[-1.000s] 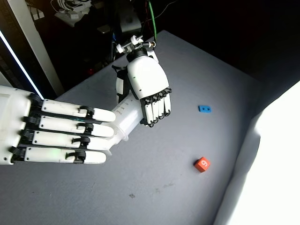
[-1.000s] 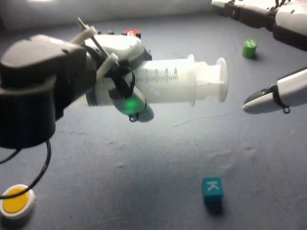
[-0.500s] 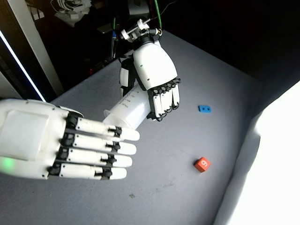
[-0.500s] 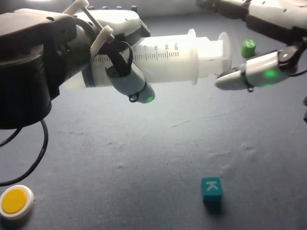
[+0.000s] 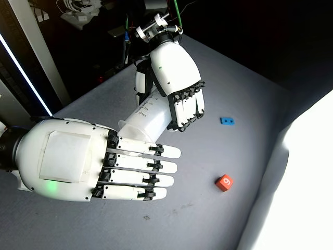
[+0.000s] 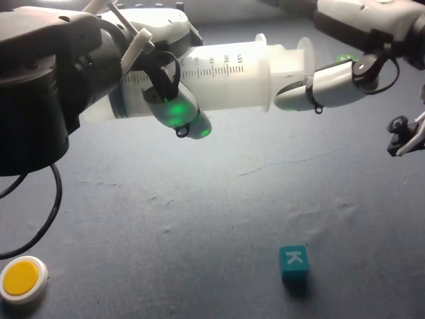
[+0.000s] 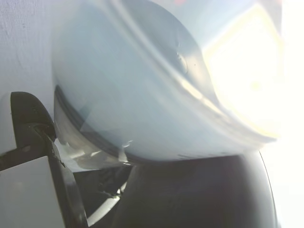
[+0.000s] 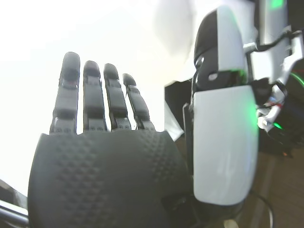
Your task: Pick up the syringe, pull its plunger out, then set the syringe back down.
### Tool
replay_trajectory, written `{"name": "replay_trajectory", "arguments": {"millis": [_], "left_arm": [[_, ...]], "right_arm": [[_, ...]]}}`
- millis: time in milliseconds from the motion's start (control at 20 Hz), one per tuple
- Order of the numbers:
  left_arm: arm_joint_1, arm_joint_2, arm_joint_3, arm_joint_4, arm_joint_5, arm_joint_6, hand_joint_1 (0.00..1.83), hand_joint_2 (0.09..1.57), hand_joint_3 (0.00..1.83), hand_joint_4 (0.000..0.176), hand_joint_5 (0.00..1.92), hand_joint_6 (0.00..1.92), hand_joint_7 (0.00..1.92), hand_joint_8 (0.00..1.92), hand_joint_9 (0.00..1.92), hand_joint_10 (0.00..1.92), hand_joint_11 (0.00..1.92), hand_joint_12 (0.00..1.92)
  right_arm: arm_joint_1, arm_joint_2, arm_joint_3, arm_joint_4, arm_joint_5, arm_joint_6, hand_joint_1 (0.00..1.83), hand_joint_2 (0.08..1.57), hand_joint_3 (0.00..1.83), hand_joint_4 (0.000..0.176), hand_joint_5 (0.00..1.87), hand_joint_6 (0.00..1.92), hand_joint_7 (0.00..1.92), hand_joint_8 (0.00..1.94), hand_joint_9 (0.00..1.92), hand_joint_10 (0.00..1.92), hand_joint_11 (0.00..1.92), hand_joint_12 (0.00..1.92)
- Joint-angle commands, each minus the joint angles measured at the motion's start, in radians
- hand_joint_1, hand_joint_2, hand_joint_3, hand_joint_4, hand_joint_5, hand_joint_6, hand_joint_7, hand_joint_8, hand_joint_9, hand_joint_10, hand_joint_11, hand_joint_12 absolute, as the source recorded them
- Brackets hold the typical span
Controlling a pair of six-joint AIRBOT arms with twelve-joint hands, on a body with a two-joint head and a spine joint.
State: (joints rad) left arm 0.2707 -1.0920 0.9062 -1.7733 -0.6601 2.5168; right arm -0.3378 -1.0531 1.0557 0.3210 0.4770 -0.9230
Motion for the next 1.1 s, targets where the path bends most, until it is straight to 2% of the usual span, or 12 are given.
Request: {"name": "replay_trajectory", "arguments": {"millis": [0, 200, 350, 450, 500, 550, 600, 650, 700, 750, 800, 1050], "left_arm": [[-0.020, 0.004, -0.003, 0.060, 0.004, -0.001, 1.13, 1.28, 0.00, 0.000, 0.65, 1.40, 0.73, 1.49, 0.60, 1.23, 0.40, 1.56], [-0.020, 0.004, -0.003, 0.060, -0.002, -0.001, 1.12, 1.28, 0.00, 0.000, 0.65, 1.40, 0.71, 1.50, 0.60, 1.21, 0.39, 1.54], [-0.020, 0.004, -0.004, 0.060, -0.003, -0.001, 1.12, 1.28, 0.00, 0.008, 0.66, 1.40, 0.69, 1.51, 0.58, 1.20, 0.37, 1.54], [-0.020, 0.004, -0.005, 0.060, -0.005, -0.001, 1.12, 1.28, 0.00, 0.002, 0.65, 1.40, 0.71, 1.49, 0.59, 1.19, 0.37, 1.54], [-0.020, 0.004, -0.006, 0.060, -0.005, -0.001, 1.12, 1.28, 0.00, 0.002, 0.66, 1.40, 0.71, 1.49, 0.60, 1.19, 0.38, 1.54], [-0.020, 0.004, -0.007, 0.060, -0.006, -0.001, 1.12, 1.28, 0.00, 0.006, 0.66, 1.41, 0.72, 1.48, 0.60, 1.19, 0.39, 1.55], [-0.020, 0.004, -0.008, 0.060, -0.007, -0.001, 1.12, 1.28, 0.00, 0.000, 0.66, 1.39, 0.72, 1.49, 0.60, 1.19, 0.39, 1.55], [-0.020, 0.004, -0.009, 0.060, -0.008, -0.001, 1.13, 1.28, 0.00, 0.000, 0.66, 1.38, 0.72, 1.49, 0.60, 1.20, 0.39, 1.56], [-0.020, 0.004, -0.009, 0.060, -0.008, -0.001, 1.14, 1.27, 0.00, 0.000, 0.68, 1.35, 0.75, 1.46, 0.62, 1.21, 0.40, 1.58], [-0.020, 0.004, -0.010, 0.060, -0.008, -0.001, 1.13, 1.28, 0.00, 0.000, 0.66, 1.38, 0.72, 1.49, 0.59, 1.21, 0.37, 1.58], [-0.021, 0.004, -0.010, 0.060, -0.009, -0.001, 1.12, 1.28, 0.00, 0.011, 0.66, 1.42, 0.71, 1.46, 0.60, 1.16, 0.38, 1.51], [-0.021, 0.004, -0.011, 0.058, -0.012, -0.001, 1.13, 1.27, 0.00, 0.008, 0.67, 1.39, 0.74, 1.44, 0.62, 1.15, 0.39, 1.54]], "right_arm": [[0.002, -0.001, 0.007, -0.014, 0.131, -0.002, 1.08, 0.97, 0.01, 0.000, 0.11, 0.02, 0.17, 0.01, 0.18, 0.02, 0.00, 0.54], [-0.001, -0.027, 0.028, -0.014, 0.147, -0.004, 1.12, 1.02, 0.01, 0.000, 0.25, 0.04, 0.31, 0.02, 0.32, 0.04, 0.00, 0.75], [-0.001, -0.033, 0.031, -0.014, 0.149, -0.004, 1.15, 1.01, 0.00, 0.000, 0.39, 0.03, 0.49, 0.03, 0.51, 0.05, 0.00, 1.08], [-0.004, -0.033, 0.032, -0.014, 0.148, -0.007, 1.12, 1.09, 0.00, 0.000, 0.52, 0.04, 0.61, 0.03, 0.59, 0.05, 0.00, 1.16], [-0.005, -0.033, 0.032, -0.014, 0.147, -0.008, 1.16, 1.12, 0.00, 0.000, 0.66, 0.07, 0.73, 0.05, 0.68, 0.09, 0.06, 1.22], [-0.006, -0.033, 0.032, -0.014, 0.145, -0.010, 1.17, 1.15, 0.01, 0.000, 0.70, 0.08, 0.77, 0.06, 0.71, 0.11, 0.09, 1.23], [-0.007, -0.033, 0.032, -0.014, 0.142, -0.011, 1.16, 1.21, 0.01, 0.000, 0.71, 1.08, 0.82, 1.02, 0.78, 0.18, 0.17, 1.26], [-0.011, -0.032, 0.031, -0.014, 0.136, -0.013, 1.15, 1.25, 0.00, 0.000, 0.65, 1.35, 0.79, 1.31, 0.75, 0.41, 0.21, 1.29], [-0.016, -0.030, 0.031, -0.014, 0.134, -0.014, 1.31, 1.20, 0.00, 0.000, 0.76, 1.21, 0.87, 1.21, 0.75, 1.19, 0.37, 1.26], [-0.022, -0.027, 0.030, -0.014, 0.131, -0.015, 1.35, 1.18, 0.00, 0.000, 0.79, 1.26, 0.90, 1.11, 0.79, 1.28, 0.45, 1.25], [-0.027, -0.024, 0.028, -0.014, 0.127, -0.015, 1.36, 1.14, 0.00, 0.000, 0.84, 1.24, 0.96, 0.97, 0.86, 1.20, 0.54, 1.23], [-0.036, 0.005, 0.002, -0.014, 0.118, -0.021, 1.37, 1.14, 0.00, 0.000, 0.85, 1.16, 0.96, 0.99, 0.88, 1.22, 0.53, 1.25]]}}
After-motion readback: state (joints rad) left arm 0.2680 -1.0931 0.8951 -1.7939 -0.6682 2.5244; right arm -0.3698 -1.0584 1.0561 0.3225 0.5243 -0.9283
